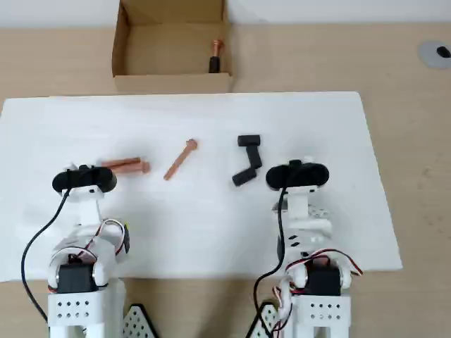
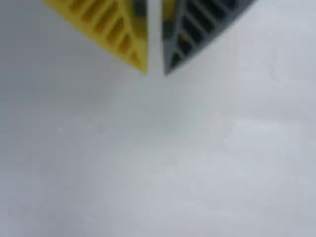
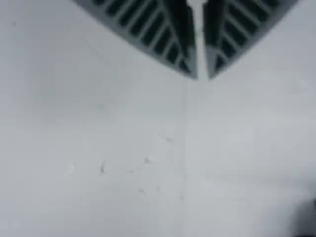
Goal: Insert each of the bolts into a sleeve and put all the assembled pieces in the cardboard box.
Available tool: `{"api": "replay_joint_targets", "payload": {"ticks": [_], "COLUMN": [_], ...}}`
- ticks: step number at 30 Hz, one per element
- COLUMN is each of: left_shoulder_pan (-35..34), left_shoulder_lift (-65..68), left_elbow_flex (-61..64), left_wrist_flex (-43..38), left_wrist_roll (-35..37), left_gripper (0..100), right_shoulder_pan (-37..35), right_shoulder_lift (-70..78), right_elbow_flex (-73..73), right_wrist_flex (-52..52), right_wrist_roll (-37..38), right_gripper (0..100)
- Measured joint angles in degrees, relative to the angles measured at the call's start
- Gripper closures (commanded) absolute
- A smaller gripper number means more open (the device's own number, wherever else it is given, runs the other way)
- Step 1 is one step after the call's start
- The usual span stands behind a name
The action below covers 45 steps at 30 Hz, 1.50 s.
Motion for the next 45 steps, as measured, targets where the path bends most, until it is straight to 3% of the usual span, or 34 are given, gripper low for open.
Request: {"api": "replay_joint_targets", "payload": {"ticks": [22, 27, 32, 36, 40, 45], "left_shoulder_pan": [0.0, 0.0, -0.4, -0.4, 0.0, 10.8], "left_shoulder_lift": [0.0, 0.1, 1.6, 12.0, 30.2, 53.9], "left_elbow_flex": [0.2, -0.9, -13.1, -25.1, -38.9, -57.8], "left_wrist_flex": [-0.6, -2.5, -1.8, -0.4, 3.0, 14.0], "left_wrist_roll": [0.0, -3.1, -2.1, -1.6, -1.8, -6.4], "left_gripper": [97, 95, 93, 91, 91, 90], "right_shoulder_pan": [0.0, 0.0, 0.0, 0.0, 0.0, -1.4], "right_shoulder_lift": [0.0, 0.0, 0.0, 2.5, 15.6, 37.6], "right_elbow_flex": [0.0, -2.5, -10.8, -18.7, -30.1, -51.9], "right_wrist_flex": [-0.2, -0.2, 3.3, 7.0, 9.3, 15.4], "right_wrist_roll": [0.4, 9.1, 14.2, 14.7, 15.9, 18.8], "right_gripper": [98.9, 98.9, 98.9, 98.9, 98.9, 98.9]}}
